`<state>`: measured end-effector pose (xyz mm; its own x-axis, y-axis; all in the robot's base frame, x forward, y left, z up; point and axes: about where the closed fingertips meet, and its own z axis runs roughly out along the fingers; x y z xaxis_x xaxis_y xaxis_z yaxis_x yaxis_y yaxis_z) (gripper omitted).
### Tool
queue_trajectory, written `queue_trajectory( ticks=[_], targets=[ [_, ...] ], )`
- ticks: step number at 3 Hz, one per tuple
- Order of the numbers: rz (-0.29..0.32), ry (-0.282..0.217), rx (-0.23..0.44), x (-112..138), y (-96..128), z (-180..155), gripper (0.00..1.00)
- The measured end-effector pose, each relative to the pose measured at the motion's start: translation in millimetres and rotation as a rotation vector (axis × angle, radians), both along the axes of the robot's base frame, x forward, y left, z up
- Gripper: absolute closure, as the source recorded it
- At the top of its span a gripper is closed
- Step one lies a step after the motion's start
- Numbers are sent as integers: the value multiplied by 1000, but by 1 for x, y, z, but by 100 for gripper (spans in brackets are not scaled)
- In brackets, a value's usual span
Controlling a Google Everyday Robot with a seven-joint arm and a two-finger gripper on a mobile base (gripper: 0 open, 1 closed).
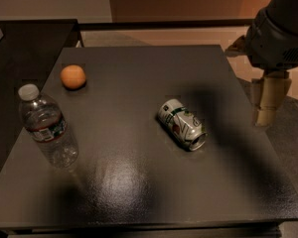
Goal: Pick 7up can
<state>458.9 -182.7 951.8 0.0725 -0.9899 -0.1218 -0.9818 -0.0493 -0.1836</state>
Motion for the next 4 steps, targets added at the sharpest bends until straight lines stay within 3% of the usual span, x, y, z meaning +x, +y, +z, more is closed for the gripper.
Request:
queue_trajectory(
  ticks=[2,4],
  targets=[
    [453,72,-61,23,47,-29,0],
    [852,79,-32,20,80,-44,0]
  ],
)
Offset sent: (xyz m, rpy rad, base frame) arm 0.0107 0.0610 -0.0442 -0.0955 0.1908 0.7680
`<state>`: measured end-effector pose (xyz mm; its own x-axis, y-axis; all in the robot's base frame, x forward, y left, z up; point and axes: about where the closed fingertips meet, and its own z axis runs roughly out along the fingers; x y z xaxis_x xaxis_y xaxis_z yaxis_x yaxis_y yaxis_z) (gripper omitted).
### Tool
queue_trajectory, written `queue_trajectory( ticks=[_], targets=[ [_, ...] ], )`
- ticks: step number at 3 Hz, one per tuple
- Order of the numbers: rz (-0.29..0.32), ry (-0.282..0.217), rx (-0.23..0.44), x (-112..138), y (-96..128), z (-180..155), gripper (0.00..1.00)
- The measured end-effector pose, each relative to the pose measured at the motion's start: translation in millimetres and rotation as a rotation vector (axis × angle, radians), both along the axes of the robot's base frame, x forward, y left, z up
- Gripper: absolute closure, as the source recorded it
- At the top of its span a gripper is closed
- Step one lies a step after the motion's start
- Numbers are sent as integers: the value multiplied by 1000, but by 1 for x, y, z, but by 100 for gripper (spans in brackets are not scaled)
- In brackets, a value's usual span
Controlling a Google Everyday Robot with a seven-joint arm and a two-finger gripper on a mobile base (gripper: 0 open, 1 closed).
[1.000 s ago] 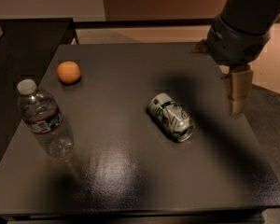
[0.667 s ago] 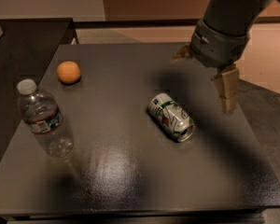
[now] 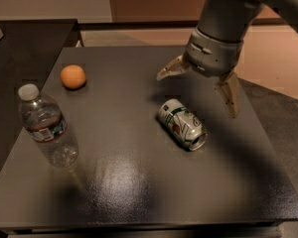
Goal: Pick 7up can
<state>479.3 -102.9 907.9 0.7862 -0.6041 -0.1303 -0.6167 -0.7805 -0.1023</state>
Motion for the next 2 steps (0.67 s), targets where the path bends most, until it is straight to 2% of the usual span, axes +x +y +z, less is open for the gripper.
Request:
queue_trajectory(
  ticks=[1,2],
  targets=[
    [175,1,26,-1,9,-7,0],
    [347,-22,9,-1,13,-12,0]
  ],
)
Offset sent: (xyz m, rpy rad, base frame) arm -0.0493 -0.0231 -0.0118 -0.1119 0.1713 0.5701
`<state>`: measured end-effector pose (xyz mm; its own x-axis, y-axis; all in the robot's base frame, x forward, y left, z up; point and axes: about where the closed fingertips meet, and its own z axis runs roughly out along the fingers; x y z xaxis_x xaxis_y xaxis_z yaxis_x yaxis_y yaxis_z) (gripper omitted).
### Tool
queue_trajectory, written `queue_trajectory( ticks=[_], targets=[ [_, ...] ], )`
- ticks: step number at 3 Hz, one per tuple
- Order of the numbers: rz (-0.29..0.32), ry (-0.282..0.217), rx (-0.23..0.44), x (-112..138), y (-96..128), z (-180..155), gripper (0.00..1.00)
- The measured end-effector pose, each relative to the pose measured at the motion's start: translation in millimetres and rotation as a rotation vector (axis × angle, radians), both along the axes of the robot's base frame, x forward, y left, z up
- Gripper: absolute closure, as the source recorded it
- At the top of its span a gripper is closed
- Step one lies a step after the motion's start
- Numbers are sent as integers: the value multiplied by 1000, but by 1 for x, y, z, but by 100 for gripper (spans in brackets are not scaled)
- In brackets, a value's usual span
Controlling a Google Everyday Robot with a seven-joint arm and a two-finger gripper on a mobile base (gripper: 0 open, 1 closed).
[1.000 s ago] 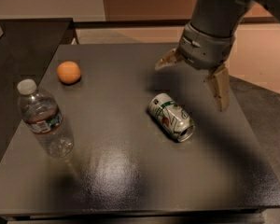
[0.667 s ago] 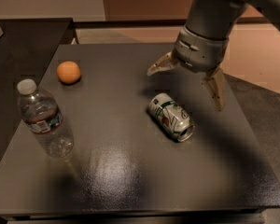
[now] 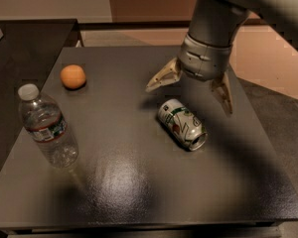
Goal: Pick 7up can
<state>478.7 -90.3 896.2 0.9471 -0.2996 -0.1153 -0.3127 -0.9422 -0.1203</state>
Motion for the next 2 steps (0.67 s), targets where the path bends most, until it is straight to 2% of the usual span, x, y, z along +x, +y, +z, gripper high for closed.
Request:
queue_trajectory(
  ticks=[1,2],
  targets=[
    [4,-44,29,11,8,0,0],
    [-14,-48,33,13,9,0,0]
  ],
)
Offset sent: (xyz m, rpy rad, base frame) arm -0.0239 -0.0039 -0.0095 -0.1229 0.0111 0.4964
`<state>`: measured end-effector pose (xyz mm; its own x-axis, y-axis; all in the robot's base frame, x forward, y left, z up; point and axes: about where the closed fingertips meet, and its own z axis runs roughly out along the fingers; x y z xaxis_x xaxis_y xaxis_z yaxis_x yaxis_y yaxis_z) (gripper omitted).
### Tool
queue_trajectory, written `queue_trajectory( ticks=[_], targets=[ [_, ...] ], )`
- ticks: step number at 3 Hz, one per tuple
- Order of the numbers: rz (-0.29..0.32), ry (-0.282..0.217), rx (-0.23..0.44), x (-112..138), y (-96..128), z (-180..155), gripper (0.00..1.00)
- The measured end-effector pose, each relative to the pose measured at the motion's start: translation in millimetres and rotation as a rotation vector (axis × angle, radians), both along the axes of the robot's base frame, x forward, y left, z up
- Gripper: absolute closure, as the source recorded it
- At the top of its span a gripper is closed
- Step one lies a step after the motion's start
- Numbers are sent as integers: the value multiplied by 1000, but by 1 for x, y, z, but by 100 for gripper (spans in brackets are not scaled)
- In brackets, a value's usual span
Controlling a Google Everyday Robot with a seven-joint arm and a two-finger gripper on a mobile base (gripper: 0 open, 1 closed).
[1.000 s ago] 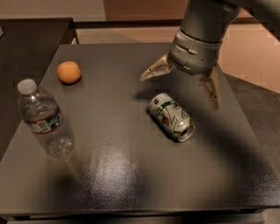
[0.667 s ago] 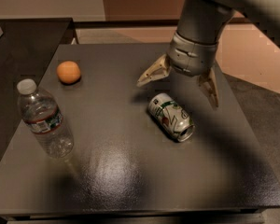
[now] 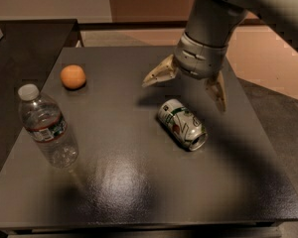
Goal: Pick 7up can
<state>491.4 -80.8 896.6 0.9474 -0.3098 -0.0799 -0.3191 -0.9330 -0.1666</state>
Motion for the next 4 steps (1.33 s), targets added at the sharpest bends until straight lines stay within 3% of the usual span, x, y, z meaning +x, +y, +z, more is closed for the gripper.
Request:
queue_trajectory(
  ticks=[1,2,3,4],
  targets=[
    [127,5,-57,-11,2,-6,0],
    [337,-13,-106,-23,1,-12,0],
    [504,-52,-151,-31,-5,-15,0],
    [623,-76,-180,-33,-13,-21,0]
  ],
)
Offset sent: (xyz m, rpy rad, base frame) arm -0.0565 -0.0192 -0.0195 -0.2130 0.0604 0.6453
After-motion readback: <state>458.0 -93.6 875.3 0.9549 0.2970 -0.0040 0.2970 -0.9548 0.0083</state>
